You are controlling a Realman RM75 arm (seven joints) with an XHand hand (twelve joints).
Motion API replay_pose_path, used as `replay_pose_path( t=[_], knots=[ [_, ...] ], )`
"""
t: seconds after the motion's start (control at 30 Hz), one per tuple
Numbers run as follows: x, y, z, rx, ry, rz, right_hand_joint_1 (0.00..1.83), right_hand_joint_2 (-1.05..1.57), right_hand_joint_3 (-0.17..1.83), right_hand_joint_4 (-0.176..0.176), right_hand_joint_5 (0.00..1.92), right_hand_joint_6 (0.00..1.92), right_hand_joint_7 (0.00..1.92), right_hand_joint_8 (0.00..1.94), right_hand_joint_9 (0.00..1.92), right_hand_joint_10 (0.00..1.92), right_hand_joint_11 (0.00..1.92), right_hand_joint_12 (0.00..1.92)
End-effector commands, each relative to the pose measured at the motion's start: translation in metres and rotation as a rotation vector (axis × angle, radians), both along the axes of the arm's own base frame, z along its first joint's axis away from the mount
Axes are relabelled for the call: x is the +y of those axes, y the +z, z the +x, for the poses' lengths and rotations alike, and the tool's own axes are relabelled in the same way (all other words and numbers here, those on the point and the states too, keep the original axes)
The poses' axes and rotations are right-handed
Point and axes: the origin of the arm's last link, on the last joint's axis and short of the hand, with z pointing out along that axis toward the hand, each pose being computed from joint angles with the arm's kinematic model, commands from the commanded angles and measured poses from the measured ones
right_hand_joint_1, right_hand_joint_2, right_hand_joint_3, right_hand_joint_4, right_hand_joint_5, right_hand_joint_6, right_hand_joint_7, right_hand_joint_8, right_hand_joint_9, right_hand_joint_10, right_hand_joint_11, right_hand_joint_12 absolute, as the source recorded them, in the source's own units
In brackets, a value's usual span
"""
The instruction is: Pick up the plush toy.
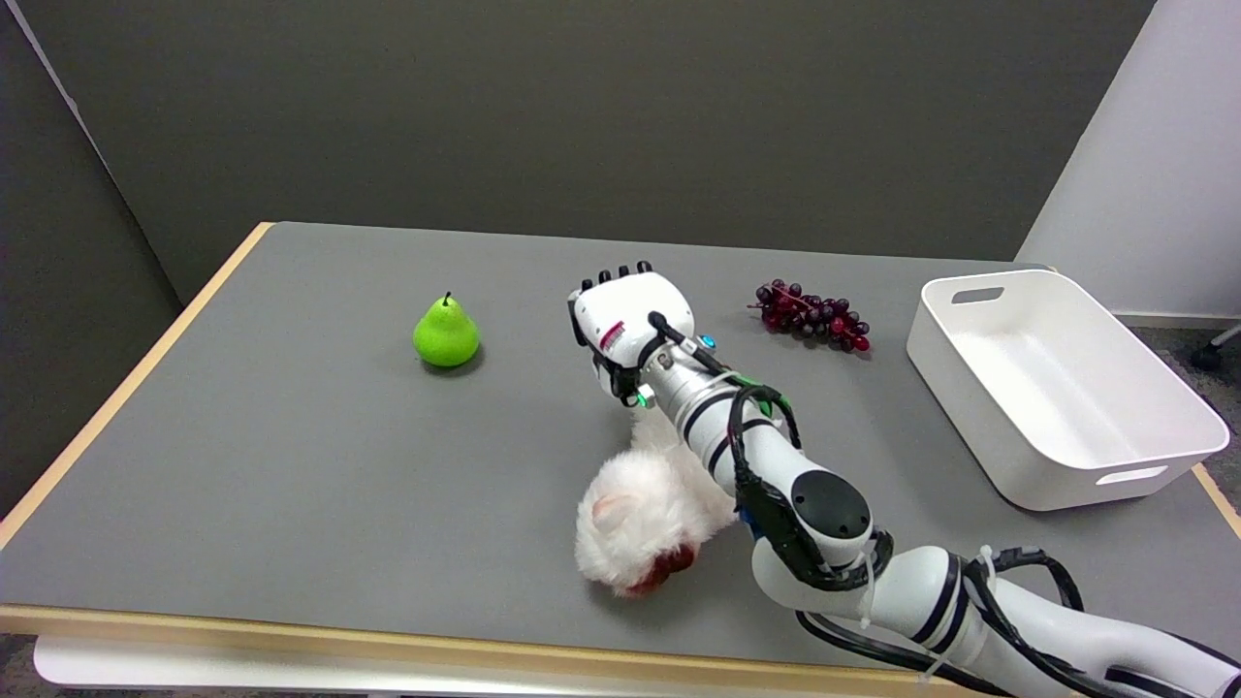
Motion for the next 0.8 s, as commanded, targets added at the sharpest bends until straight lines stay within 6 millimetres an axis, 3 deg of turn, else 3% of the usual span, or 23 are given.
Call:
replay_pose_path(
  t=[0.03,0.57,0.8],
  knots=[
    [-0.005,0.004,0.05,0.101,0.13,0.008,1.35,1.14,0.19,-0.176,0.58,1.36,0.83,1.4,0.77,1.55,0.71,1.71],
    [-0.006,0.033,0.079,0.172,0.211,-0.073,1.35,1.12,0.24,-0.176,0.59,1.36,0.84,1.39,0.78,1.56,0.71,1.71],
    [-0.006,0.045,0.081,0.198,0.225,-0.104,1.35,1.1,0.27,-0.176,0.59,1.36,0.84,1.39,0.78,1.57,0.72,1.71]
  ],
)
